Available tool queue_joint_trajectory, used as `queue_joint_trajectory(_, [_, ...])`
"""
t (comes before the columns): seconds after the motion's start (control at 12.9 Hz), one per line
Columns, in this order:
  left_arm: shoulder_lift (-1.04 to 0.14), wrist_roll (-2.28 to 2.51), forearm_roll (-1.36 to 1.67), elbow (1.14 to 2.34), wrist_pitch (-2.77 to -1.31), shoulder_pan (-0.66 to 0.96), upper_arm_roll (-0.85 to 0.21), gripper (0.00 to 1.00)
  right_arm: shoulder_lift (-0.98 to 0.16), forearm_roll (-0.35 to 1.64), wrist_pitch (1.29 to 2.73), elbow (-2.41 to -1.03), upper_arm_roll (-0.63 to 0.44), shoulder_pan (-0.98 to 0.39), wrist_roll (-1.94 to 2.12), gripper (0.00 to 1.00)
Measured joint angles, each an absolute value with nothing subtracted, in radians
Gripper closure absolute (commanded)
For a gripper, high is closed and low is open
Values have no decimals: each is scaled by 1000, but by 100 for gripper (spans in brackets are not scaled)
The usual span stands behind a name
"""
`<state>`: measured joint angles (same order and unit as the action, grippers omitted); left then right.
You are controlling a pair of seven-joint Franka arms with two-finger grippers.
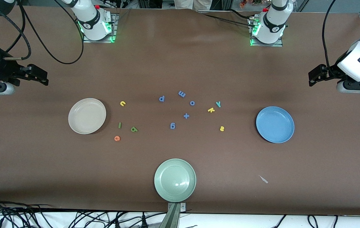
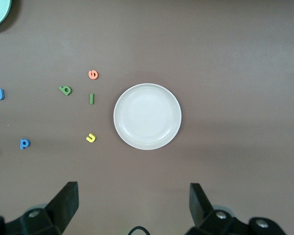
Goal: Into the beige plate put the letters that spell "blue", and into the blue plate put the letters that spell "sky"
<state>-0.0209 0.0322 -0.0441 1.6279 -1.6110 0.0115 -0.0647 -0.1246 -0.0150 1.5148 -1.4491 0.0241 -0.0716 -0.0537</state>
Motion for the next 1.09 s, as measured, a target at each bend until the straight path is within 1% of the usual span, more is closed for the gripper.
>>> queue_joint_trajectory(0.78, [-24,32,-44,1630,-1595,16,-68,0,-125,-15,1515,-1449,24,-72,-54,0])
queue_joint_trajectory(1.09, [-61,31,0,1634,-1592,20,-72,0,-125,-15,1515,-1449,24,-72,-54,0])
